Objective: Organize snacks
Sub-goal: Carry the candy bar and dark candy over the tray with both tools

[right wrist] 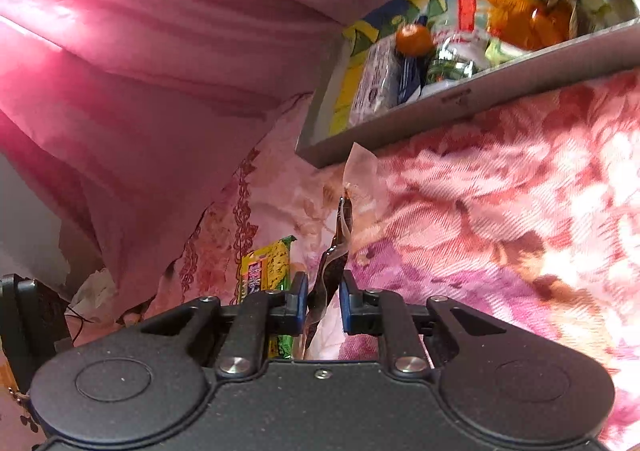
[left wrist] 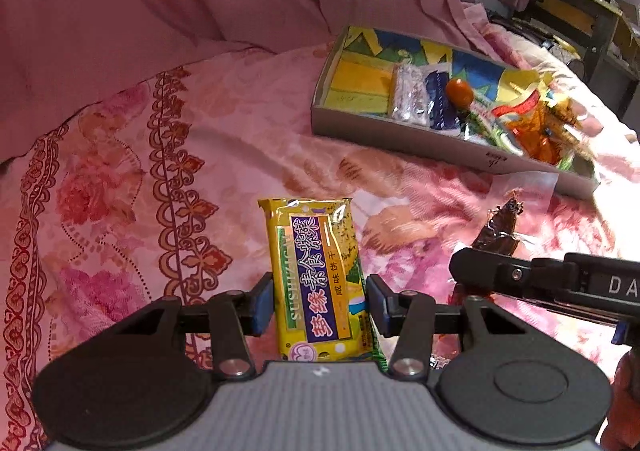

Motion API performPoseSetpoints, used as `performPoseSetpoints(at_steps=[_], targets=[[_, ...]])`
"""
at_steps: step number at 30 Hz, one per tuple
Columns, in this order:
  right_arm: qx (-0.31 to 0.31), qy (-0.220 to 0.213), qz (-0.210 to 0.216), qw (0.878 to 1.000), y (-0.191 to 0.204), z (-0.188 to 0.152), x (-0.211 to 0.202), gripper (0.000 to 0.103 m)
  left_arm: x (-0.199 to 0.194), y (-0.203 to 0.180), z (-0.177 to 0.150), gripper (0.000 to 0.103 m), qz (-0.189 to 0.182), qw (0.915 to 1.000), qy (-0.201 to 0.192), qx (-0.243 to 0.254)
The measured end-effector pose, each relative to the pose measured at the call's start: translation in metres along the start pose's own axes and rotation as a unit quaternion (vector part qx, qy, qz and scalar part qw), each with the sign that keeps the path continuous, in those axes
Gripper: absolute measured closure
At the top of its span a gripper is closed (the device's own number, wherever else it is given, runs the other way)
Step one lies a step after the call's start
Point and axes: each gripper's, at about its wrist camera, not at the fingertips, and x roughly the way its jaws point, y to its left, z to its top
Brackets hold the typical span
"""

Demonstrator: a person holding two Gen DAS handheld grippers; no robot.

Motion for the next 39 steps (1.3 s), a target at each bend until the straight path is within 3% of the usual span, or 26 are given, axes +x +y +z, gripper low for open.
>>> performPoseSetpoints(at_steps=[12,25,39], targets=[[-0.024,-0.050,0.020,0.998,0.008,0.015,-0.051,0.085,-0.029,-0.031,0.008,0.051,0.005,0.9994,-0.031,0.016],[-0.011,-0.108,0.037,0.993,0.003,0.034,-0.094,0.085,-0.060,-0.069,0.028,0.051,0.018,0.9966,-0.076,0.026],[-0.041,-0.172,0.008,0.984,-0.011,0.055,-0.112,0.085,-0.044,-0.107,0.077,0.051,0.013,0.9942,-0.094,0.050]])
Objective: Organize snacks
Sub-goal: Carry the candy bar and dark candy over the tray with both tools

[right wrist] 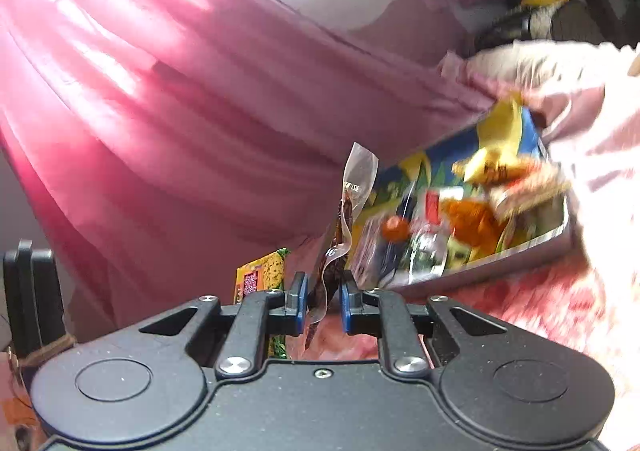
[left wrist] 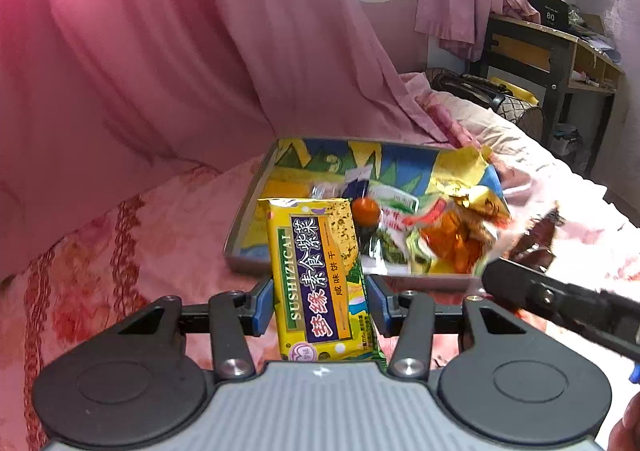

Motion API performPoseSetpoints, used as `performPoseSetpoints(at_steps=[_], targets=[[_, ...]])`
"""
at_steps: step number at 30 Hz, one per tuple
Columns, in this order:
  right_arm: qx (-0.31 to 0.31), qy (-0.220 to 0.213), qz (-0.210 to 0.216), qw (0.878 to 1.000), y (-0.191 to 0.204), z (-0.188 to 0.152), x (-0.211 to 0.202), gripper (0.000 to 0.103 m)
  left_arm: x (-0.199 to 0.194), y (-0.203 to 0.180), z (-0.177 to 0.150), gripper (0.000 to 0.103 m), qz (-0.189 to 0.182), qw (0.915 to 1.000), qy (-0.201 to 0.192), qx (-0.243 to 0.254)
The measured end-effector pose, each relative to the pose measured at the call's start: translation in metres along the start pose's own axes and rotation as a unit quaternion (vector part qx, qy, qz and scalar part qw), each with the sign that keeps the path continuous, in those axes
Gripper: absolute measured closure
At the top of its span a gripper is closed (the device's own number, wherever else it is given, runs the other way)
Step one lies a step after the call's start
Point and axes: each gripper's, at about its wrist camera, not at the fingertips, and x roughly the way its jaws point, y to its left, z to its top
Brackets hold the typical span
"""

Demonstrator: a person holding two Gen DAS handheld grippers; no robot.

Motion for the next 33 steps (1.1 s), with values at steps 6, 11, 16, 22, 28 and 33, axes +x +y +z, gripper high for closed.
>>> performPoseSetpoints(at_steps=[6,11,16,22,28,33], targets=[[-0.006,-0.025,-0.014,1.000,-0.016,0.024,0.022,0.085,0.024,-0.006,0.027,0.051,-0.012,0.9999,-0.005,-0.007],[-0.004,-0.042,-0.024,0.999,-0.028,0.038,0.036,0.085,0.044,-0.002,0.048,0.051,-0.002,0.9999,-0.002,-0.011],[-0.025,-0.048,-0.043,0.998,-0.031,0.048,0.054,0.085,0.060,0.000,0.063,0.051,0.014,0.9999,-0.006,0.002],[-0.052,-0.054,-0.052,0.996,-0.030,0.064,0.078,0.085,0.085,-0.001,0.077,0.051,0.019,0.9998,-0.001,0.009],[-0.073,-0.052,-0.073,0.993,-0.035,0.075,0.101,0.085,0.115,-0.009,0.082,0.051,0.025,0.9992,0.011,0.028],[-0.075,-0.039,-0.089,0.992,-0.043,0.080,0.122,0.085,0.138,-0.015,0.080,0.051,0.026,0.9988,0.021,0.036]])
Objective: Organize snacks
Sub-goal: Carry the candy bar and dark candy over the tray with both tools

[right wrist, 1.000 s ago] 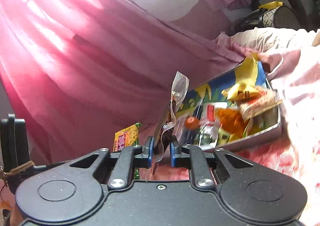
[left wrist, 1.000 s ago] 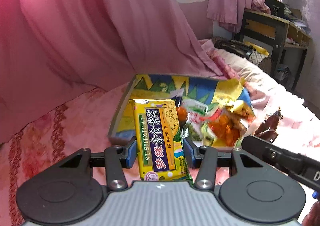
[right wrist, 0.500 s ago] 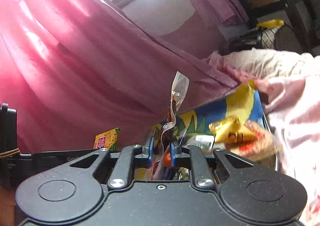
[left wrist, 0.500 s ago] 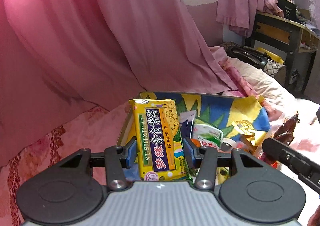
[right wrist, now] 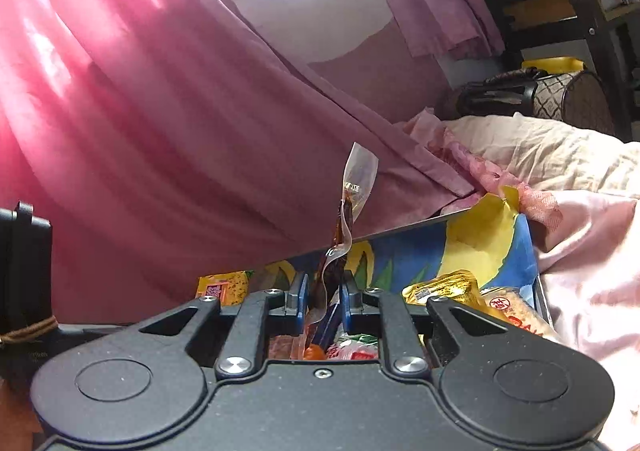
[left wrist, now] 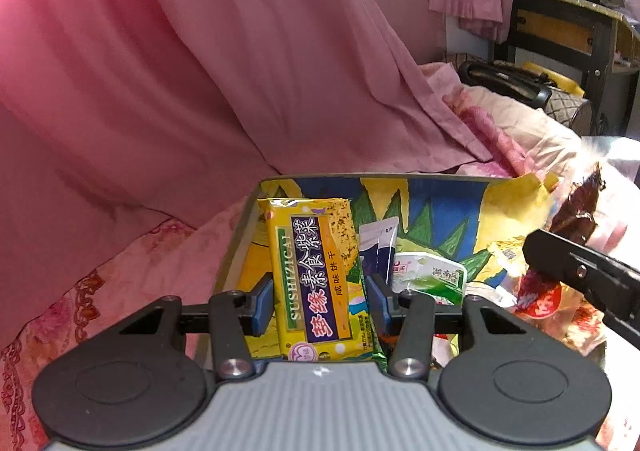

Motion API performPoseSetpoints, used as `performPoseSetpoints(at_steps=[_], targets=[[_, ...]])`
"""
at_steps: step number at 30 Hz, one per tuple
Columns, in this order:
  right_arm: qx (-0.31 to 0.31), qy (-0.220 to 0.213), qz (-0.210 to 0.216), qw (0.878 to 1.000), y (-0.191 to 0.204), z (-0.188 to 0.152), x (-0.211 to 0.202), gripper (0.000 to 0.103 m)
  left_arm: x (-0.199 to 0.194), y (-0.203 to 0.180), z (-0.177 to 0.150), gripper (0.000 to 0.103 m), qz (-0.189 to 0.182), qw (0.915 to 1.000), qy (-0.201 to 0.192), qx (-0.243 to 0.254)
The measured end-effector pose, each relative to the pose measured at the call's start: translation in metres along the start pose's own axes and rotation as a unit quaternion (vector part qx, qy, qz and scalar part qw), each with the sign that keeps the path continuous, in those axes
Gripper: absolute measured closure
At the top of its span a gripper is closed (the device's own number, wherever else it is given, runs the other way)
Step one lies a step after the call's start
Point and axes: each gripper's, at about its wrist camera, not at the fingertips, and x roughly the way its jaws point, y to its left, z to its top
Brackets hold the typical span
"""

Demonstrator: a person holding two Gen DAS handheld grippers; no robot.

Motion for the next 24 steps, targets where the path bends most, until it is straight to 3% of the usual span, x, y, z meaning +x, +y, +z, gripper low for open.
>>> performPoseSetpoints(at_steps=[12,24], targets=[[-0.035,0.030,-0.055,0.997,-0.010,0.002,0.038,0.085,0.029,0.003,-0.007,0.051,0.010,0.9997,0.020,-0.003],[-0.033,0.038,-0.057,0.997,-0.014,0.000,0.048,0.084,0.041,0.002,-0.009,0.051,0.005,0.9993,0.035,0.009]])
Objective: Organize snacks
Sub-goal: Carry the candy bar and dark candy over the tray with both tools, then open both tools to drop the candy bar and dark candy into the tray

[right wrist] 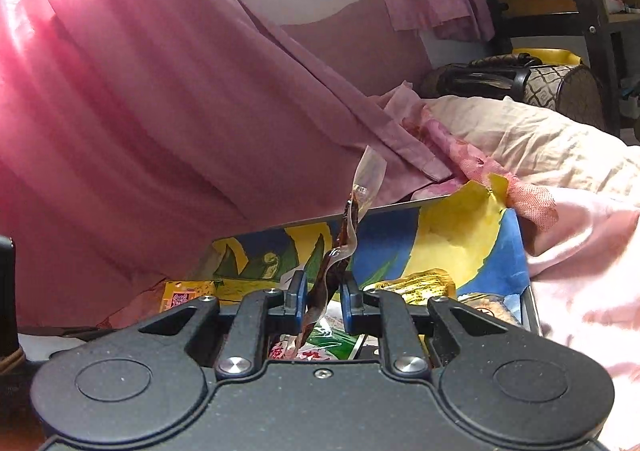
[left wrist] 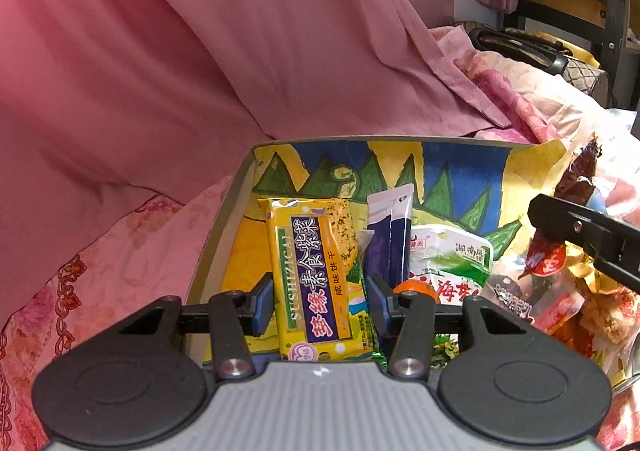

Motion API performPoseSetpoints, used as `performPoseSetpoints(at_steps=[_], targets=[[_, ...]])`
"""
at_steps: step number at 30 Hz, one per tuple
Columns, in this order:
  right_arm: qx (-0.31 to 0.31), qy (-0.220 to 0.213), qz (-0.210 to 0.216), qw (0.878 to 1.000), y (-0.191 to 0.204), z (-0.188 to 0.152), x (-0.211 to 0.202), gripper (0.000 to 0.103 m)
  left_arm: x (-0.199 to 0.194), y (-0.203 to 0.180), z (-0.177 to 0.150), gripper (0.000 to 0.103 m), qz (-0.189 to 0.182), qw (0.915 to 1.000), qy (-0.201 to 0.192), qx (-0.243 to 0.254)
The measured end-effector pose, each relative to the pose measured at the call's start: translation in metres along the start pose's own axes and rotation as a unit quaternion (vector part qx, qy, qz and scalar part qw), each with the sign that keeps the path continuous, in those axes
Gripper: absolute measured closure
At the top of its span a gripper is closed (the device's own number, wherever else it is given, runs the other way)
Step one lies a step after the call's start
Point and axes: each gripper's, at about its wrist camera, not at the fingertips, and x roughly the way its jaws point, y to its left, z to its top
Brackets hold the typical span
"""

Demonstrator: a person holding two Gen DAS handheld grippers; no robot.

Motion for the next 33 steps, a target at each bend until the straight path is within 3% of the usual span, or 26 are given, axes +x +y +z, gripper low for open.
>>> performPoseSetpoints(at_steps=[18,25,30,33], targets=[[0.005,0.016,-0.016,1.000,-0.004,-0.004,0.017,0.082,0.014,-0.005,0.000,0.050,-0.001,0.9996,0.024,0.014],[0.001,0.018,-0.024,1.000,-0.004,-0.003,0.017,0.074,0.013,-0.001,-0.001,0.048,-0.005,0.9996,0.027,0.009],[-0.001,0.016,-0.024,1.000,-0.004,-0.003,0.015,0.073,0.007,0.003,0.001,0.040,-0.002,0.9998,0.016,0.009],[-0.004,0.015,-0.026,1.000,-0.003,-0.002,0.014,0.070,0.003,0.005,0.002,0.030,-0.001,0.9999,0.008,0.007]])
